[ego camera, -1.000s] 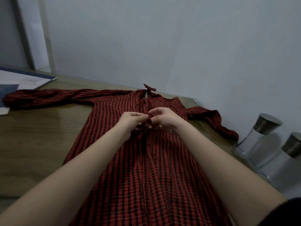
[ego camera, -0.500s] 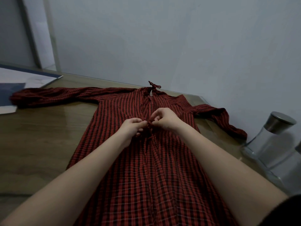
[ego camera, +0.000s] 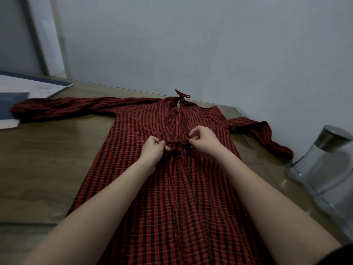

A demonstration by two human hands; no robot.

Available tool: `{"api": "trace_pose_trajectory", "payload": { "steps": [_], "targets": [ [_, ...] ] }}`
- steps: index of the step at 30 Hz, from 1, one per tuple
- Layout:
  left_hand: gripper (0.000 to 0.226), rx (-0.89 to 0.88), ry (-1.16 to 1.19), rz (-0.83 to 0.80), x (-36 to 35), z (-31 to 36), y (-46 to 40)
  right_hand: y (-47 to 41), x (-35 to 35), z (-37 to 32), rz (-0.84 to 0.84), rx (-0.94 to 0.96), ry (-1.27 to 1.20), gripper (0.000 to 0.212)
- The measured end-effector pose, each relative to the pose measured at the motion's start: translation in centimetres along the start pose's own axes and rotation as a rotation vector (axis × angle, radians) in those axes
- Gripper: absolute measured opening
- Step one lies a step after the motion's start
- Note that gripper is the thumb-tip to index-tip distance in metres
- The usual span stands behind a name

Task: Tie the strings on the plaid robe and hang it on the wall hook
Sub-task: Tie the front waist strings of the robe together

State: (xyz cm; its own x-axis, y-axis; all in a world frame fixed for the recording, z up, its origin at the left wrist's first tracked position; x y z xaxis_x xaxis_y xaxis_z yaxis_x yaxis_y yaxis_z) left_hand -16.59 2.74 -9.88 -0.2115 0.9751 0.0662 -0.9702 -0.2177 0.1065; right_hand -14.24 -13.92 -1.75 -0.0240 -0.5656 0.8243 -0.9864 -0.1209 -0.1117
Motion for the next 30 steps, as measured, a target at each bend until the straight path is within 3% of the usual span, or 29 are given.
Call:
{"api": "trace_pose_trajectory", "payload": {
  "steps": [8, 17, 22, 25, 30],
  "targets": [
    [0.013, 0.125, 0.266, 0.166, 1.3, -2.1, -0.3, 1.0, -1.7, 1.5, -0.015, 0.024, 0.0, 0.01],
    [0.018, 0.184, 0.497, 0.184, 1.2, -2.5, -0.5, 1.3, -2.6, 2.0, -0.05, 0.045, 0.037, 0.011],
    [0.014, 0.192, 0.483, 0.173, 1.1, -2.2, -0.2, 1.0, -2.6, 1.7, -0.089, 0.026, 0.051, 0.012],
    [0.008, 0.154, 0.336, 0.151, 1.1, -1.8, -0.1, 1.4, -2.7, 2.3, -0.089, -0.007, 0.04, 0.011],
    [0.009, -0.008, 0.12, 0.059, -0.1, 1.4, 0.4, 2.6, -3.2, 4.5, -0.054, -0.126, -0.281, 0.007]
  ]
}}
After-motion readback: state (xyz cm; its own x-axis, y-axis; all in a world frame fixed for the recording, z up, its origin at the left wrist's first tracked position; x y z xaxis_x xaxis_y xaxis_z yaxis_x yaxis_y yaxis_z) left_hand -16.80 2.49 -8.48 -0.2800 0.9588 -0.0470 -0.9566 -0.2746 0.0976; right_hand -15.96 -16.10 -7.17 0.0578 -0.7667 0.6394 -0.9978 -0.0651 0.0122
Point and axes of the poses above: each hand's wrist, its own y-axis away from the middle knuckle, its own x-axis out of the back of the hand, z = x × y, the point moved 10 cm from there along -y, towards the middle knuckle
